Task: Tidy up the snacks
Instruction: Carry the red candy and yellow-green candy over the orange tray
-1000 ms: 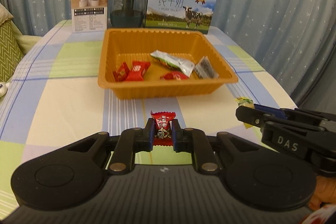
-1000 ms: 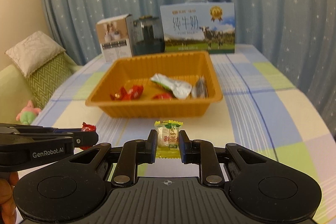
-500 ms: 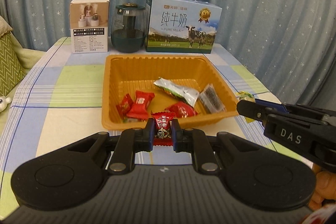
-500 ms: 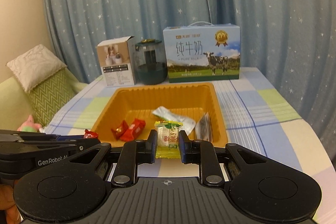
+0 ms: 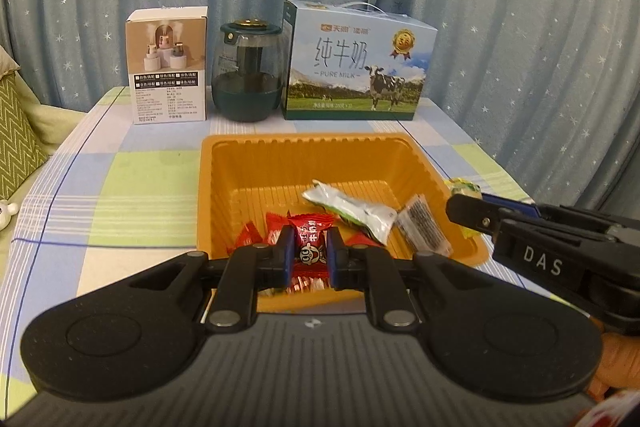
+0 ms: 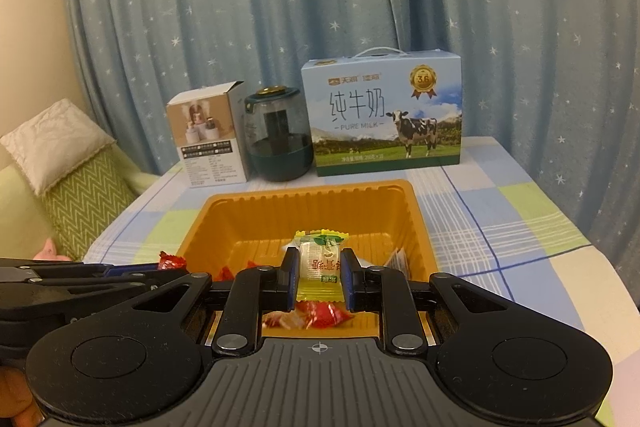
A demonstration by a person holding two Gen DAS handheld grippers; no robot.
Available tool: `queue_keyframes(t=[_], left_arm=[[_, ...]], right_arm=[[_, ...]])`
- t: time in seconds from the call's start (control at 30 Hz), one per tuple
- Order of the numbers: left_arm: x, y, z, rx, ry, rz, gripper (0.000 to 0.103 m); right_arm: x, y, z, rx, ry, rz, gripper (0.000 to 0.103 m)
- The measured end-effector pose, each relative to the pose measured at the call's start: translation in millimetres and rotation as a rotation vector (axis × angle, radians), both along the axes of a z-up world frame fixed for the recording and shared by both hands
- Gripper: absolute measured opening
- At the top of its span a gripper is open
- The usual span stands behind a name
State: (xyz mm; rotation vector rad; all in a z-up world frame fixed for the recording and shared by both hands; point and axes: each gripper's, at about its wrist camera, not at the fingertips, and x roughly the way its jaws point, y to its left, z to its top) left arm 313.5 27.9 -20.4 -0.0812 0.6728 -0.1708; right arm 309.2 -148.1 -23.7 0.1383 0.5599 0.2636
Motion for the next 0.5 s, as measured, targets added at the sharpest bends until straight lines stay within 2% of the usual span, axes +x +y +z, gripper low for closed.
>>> queue_keyframes(t=[0.5], left_arm=[[45, 20, -8, -0.016, 0.019, 0.037, 0.014]], right_arm=[[52, 9, -15, 0.021, 0.033, -0.032, 0.022]])
